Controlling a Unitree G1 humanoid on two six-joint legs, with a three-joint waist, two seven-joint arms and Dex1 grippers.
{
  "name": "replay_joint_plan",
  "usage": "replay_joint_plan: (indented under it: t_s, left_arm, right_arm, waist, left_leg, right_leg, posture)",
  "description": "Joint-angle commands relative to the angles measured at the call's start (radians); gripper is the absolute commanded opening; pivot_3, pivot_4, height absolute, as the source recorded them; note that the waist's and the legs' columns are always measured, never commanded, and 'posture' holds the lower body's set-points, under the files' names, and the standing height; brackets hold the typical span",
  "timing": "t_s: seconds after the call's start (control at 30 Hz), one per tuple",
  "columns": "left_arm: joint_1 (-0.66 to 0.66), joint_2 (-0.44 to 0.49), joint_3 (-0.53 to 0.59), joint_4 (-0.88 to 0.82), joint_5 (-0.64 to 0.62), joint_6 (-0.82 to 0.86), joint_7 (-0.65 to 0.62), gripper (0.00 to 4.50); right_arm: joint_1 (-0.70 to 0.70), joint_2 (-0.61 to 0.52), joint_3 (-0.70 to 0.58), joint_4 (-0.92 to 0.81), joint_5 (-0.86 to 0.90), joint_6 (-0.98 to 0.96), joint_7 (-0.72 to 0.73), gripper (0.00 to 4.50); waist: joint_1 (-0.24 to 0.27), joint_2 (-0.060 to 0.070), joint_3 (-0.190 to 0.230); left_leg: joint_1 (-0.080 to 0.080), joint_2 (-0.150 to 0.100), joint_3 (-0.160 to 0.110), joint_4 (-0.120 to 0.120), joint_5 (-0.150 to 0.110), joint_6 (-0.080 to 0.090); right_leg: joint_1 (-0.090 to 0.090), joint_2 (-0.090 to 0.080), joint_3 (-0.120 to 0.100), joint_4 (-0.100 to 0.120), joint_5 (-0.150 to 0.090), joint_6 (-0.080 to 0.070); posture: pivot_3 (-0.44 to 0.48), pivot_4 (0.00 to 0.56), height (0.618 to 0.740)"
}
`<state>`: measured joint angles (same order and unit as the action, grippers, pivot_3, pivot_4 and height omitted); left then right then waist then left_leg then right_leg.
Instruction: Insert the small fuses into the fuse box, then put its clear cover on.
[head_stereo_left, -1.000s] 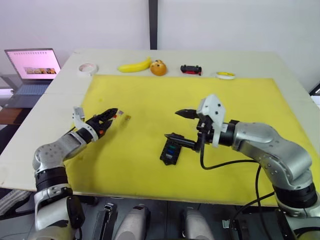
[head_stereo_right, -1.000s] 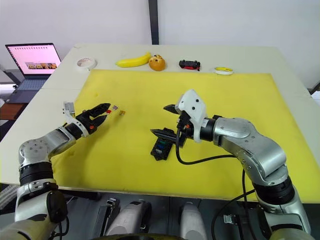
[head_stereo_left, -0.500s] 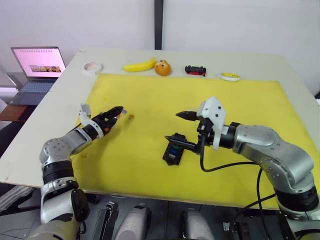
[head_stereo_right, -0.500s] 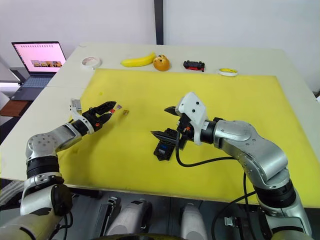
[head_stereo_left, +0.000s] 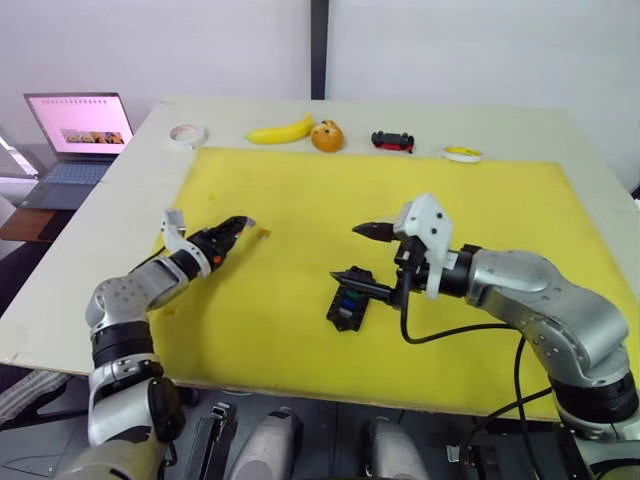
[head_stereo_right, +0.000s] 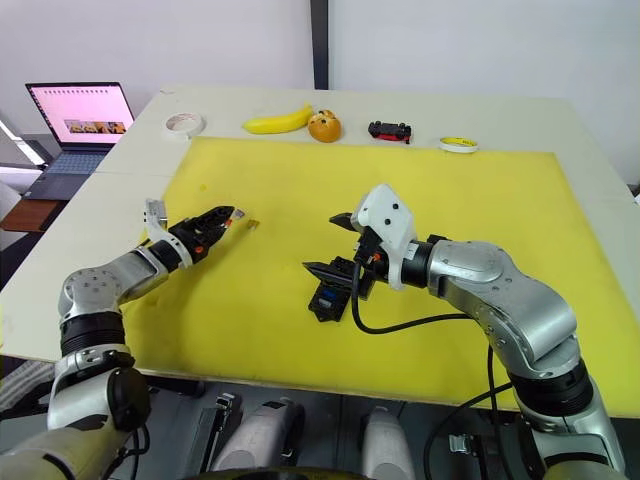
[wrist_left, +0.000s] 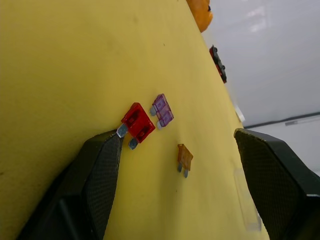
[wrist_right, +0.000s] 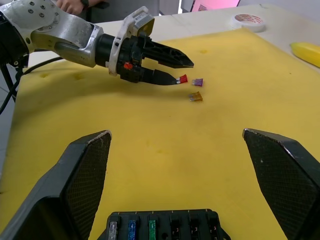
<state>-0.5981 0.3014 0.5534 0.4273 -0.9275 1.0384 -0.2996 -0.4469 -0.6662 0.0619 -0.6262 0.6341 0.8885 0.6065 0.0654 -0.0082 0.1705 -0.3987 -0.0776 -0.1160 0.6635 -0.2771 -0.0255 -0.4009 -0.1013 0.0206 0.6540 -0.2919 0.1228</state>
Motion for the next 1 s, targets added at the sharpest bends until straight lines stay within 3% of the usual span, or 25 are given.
replay_joint_plan:
  t_s: [0.03,0.6,0.7,0.77,1.0]
  left_arm:
    - [0.026,-0.049,-0.025,0.019,0.004,0.044,0.037,3.64]
    - [0.014,-0.085,-0.003,0.01,0.003,0.037,0.064,3.64]
    - [0.02,-0.083,-0.004,0.007,0.002,0.043,0.063,2.81]
    - [0.024,-0.08,-0.006,0.01,0.006,0.048,0.064,1.8]
    - [0.025,-0.07,-0.001,0.041,0.017,0.033,0.056,1.8]
  right_arm:
    - [-0.001,-0.012,-0.036,-0.044,0.014,-0.001,-0.002,4.5]
    - [-0.009,-0.022,-0.033,-0.037,0.013,-0.003,-0.003,4.5]
    - [-0.008,-0.023,-0.034,-0.036,0.012,-0.003,-0.003,4.5]
    - [-0.007,-0.024,-0.035,-0.036,0.012,-0.004,-0.003,4.5]
    - [0.0,-0.03,-0.037,-0.037,0.012,-0.007,0.001,4.5]
  waist:
    - [0.0,0.0,0.0]
    - [0.0,0.0,0.0]
    - [0.0,0.0,0.0]
    - [0.0,0.0,0.0]
    - [-0.001,0.0,0.0]
  left_leg:
    - [0.0,0.0,0.0,0.0,0.0,0.0]
    - [0.0,0.0,-0.001,0.0,0.0,0.0]
    - [0.0,0.0,-0.001,0.0,0.0,0.0]
    - [0.0,0.0,-0.001,0.0,0.0,0.0]
    - [0.0,0.0,0.0,0.0,0.0,0.0]
  right_leg:
    - [0.0,0.0,0.0,0.0,0.0,0.0]
    - [0.004,0.0,-0.001,-0.001,0.0,0.0]
    - [0.004,0.0,-0.002,-0.002,0.0,0.0]
    - [0.004,0.0,-0.002,-0.002,0.0,0.0]
    - [0.004,0.0,-0.002,-0.004,0.0,0.0]
  posture:
    - [0.0,0.15,0.74]
    - [0.0,0.15,0.74]
    - [0.0,0.15,0.74]
    - [0.0,0.15,0.74]
    - [0.0,0.15,0.74]
